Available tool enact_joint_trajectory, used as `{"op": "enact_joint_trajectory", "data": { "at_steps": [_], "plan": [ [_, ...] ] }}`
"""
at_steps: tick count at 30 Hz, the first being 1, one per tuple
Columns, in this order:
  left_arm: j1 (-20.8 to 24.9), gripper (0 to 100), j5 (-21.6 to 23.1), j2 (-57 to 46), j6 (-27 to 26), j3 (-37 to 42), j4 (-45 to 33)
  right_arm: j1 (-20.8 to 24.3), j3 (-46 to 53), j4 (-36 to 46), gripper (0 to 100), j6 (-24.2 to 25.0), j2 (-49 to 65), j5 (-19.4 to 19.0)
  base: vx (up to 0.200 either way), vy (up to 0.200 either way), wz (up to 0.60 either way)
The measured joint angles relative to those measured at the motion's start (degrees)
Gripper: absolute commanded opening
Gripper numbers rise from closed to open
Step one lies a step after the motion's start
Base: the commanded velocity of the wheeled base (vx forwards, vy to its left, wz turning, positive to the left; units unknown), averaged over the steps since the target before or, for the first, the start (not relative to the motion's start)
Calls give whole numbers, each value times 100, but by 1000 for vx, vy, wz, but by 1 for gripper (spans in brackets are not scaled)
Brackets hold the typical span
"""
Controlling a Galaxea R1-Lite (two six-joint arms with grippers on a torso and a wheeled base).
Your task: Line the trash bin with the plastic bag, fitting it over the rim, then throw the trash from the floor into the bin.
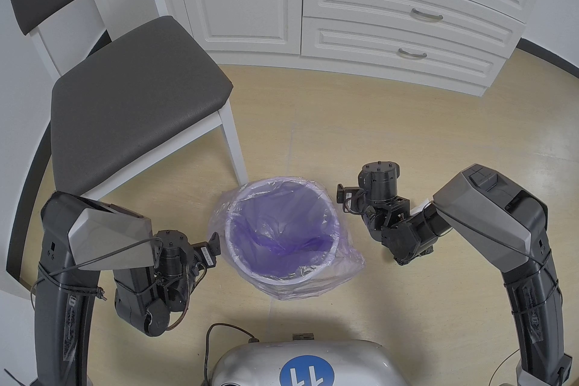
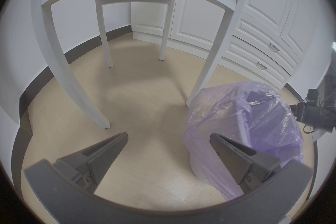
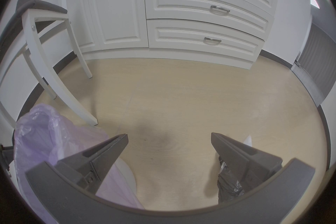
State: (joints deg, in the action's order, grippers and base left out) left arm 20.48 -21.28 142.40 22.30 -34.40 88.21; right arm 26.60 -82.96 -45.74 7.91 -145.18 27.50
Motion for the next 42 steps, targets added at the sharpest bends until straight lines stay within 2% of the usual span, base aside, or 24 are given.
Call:
{"op": "enact_joint_trajectory", "data": {
  "at_steps": [6,13,19,23,29,35,38,42],
  "plan": [
    [-76,100,2,132,-35,-195,-5,-43,369,-82,100,144,419,-6,0,0,0],
    [-149,100,5,449,-137,-603,-16,-89,1868,-358,100,758,1274,-74,0,0,0],
    [-218,100,88,796,-257,-1159,-38,-282,3261,-1423,100,1187,1872,-352,0,0,0],
    [-268,100,345,991,-744,-1531,-185,-544,3911,-2565,100,1368,1985,-591,0,0,0],
    [-307,100,512,1113,-1310,-1981,-1215,-802,4131,-2877,100,1458,1746,-725,0,0,0],
    [-312,100,519,1058,-1620,-2291,-2132,-1101,4098,-2906,100,1460,1420,-809,0,0,0],
    [-301,100,500,1036,-1666,-2331,-2016,-1258,4059,-2909,100,1460,1285,-922,0,0,0],
    [-282,100,484,1017,-1705,-2086,-1220,-1412,4033,-2890,100,1453,1174,-1029,0,0,0]
  ]
}}
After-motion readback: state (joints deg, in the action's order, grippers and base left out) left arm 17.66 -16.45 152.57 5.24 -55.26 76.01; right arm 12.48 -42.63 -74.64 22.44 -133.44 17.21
